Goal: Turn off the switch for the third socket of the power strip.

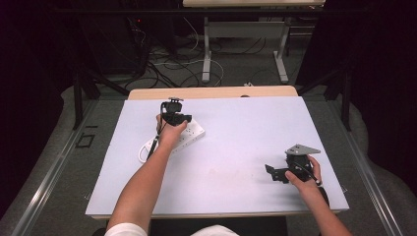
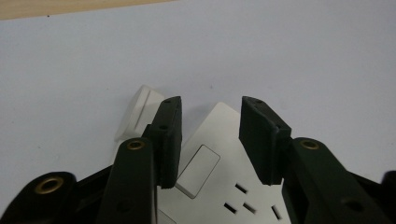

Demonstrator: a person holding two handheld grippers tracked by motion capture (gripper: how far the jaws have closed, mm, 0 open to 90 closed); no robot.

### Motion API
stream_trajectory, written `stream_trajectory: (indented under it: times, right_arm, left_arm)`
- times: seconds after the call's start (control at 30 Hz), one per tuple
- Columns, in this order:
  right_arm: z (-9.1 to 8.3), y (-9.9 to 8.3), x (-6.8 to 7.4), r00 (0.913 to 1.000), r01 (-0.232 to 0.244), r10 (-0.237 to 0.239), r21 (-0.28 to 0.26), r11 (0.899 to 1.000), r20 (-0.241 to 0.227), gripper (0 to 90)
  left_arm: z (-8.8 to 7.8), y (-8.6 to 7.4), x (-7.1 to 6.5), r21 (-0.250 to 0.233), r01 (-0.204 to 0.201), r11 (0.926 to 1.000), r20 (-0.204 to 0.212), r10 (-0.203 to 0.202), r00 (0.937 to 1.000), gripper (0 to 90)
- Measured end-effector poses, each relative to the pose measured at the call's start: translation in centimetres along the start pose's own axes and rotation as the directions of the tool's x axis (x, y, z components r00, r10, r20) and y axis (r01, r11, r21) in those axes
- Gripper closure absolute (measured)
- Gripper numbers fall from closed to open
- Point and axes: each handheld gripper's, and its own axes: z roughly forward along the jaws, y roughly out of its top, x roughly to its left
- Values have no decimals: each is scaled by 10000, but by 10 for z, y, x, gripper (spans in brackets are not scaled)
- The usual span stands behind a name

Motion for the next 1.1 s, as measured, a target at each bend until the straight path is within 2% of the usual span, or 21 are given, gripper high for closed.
stream_trajectory:
  times: [0.37, 0.77, 0.83, 0.93, 1.03, 1.1]
  right_arm:
    - [-1, 0, 0, 10000, 1, -1, -5, 10000, 18, 6]
    - [-1, 1, 1, 10000, -84, 85, -18, 10000, 53, 6]
    - [-1, 0, 2, 9999, -93, 93, -39, 9999, 57, 5]
    - [-1, 1, 2, 9999, -68, 68, -30, 10000, 96, 5]
    - [-1, 0, 2, 10000, -59, 59, -23, 10000, 41, 5]
    - [-1, 0, 2, 10000, -58, 58, -15, 10000, 32, 5]
  left_arm:
    - [-1, 3, -2, -15, -280, 9996, -136, 280, 9995, 395]
    - [-14, 7, 0, -132, -243, 9996, 150, 245, 9996, 305]
    - [-16, 7, 1, -91, -108, 9999, 199, 110, 9997, 299]
    - [-20, 7, 2, 44, -123, 9999, 262, 121, 9996, 284]
    - [-24, 7, 3, 171, -189, 9997, 426, 181, 9989, 256]
    - [-27, 7, 2, 132, -390, 9992, 323, 386, 9987, 218]
